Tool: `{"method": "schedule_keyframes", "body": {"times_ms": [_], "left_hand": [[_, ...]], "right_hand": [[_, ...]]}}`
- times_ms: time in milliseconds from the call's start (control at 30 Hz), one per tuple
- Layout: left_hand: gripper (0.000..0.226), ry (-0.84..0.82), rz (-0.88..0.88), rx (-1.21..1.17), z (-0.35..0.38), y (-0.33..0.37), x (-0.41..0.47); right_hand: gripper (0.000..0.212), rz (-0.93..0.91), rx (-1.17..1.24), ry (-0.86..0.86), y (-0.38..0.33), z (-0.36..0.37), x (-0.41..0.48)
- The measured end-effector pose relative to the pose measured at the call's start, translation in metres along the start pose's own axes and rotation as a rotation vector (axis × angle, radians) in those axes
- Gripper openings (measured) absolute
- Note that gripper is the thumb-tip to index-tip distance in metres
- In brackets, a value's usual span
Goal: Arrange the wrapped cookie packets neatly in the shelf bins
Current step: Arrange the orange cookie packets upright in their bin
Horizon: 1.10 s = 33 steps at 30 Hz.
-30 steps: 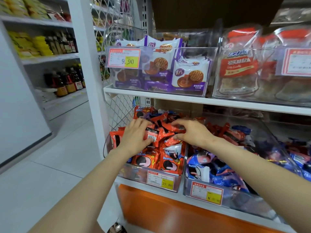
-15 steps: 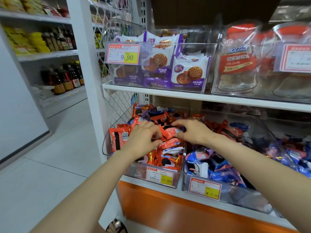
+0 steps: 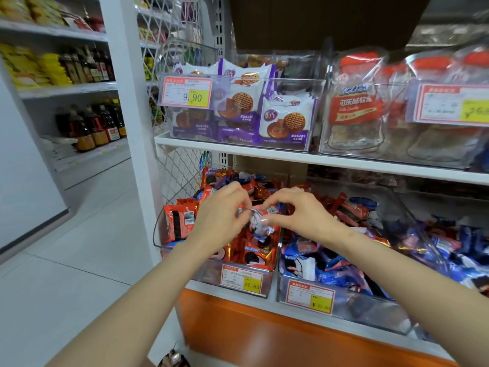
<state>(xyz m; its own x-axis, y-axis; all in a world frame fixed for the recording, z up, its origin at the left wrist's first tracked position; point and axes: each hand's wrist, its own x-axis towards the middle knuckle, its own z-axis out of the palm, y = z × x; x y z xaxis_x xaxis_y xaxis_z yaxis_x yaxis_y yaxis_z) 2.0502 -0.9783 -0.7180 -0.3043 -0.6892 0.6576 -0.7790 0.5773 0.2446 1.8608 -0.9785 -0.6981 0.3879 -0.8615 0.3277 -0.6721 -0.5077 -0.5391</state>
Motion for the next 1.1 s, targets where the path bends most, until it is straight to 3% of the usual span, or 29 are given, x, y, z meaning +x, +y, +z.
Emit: {"method": "schedule_keyframes", "body": {"times_ms": [100, 200, 300, 367, 433, 533, 667, 733, 833, 933, 1000, 1100], "left_hand": [[0.009, 0.023, -0.03, -0.045, 0.003, 0.007, 0.001], [0.008, 0.008, -0.028, -0.17, 0.005, 0.011, 0.011], [0.055, -0.161, -0.16, -0.275, 0.011, 0.005, 0.024], [0.081, -0.32, -0.208, -0.175, 0.021, -0.004, 0.028], [0.09, -0.466, -0.161, -0.036, 0.035, -0.012, 0.026], [0.078, -0.624, -0.111, 0.065, 0.046, -0.02, 0.021], [0.043, -0.676, -0.075, 0.118, 0.041, -0.023, 0.016], [0.038, -0.723, -0.069, 0.101, 0.038, -0.027, 0.009], [0.037, -0.663, -0.006, 0.105, 0.031, -0.031, 0.002], [0.035, -0.364, -0.011, 0.034, 0.023, -0.03, 0.01], [0.045, -0.256, -0.066, 0.076, 0.025, -0.032, 0.022], [0.072, -0.448, -0.177, 0.141, 0.039, -0.039, 0.034]], "right_hand": [[0.029, 0.027, -0.043, -0.002, -0.007, 0.0, -0.006], [0.012, 0.01, -0.182, 0.179, -0.005, -0.002, -0.011], [0.009, 0.106, 0.032, 0.271, 0.004, -0.015, -0.018], [0.012, 0.182, 0.264, 0.321, 0.012, -0.023, -0.023], [0.016, 0.235, 0.392, 0.383, 0.022, -0.028, -0.029], [0.016, 0.285, 0.458, 0.442, 0.034, -0.031, -0.037], [0.02, 0.293, 0.457, 0.473, 0.041, -0.032, -0.041], [0.02, 0.296, 0.453, 0.472, 0.041, -0.03, -0.04], [0.018, 0.28, 0.453, 0.462, 0.04, -0.028, -0.041], [0.016, 0.259, 0.449, 0.469, 0.04, -0.028, -0.045], [0.015, 0.261, 0.44, 0.474, 0.04, -0.028, -0.045], [0.013, 0.275, 0.446, 0.471, 0.043, -0.028, -0.046]]}}
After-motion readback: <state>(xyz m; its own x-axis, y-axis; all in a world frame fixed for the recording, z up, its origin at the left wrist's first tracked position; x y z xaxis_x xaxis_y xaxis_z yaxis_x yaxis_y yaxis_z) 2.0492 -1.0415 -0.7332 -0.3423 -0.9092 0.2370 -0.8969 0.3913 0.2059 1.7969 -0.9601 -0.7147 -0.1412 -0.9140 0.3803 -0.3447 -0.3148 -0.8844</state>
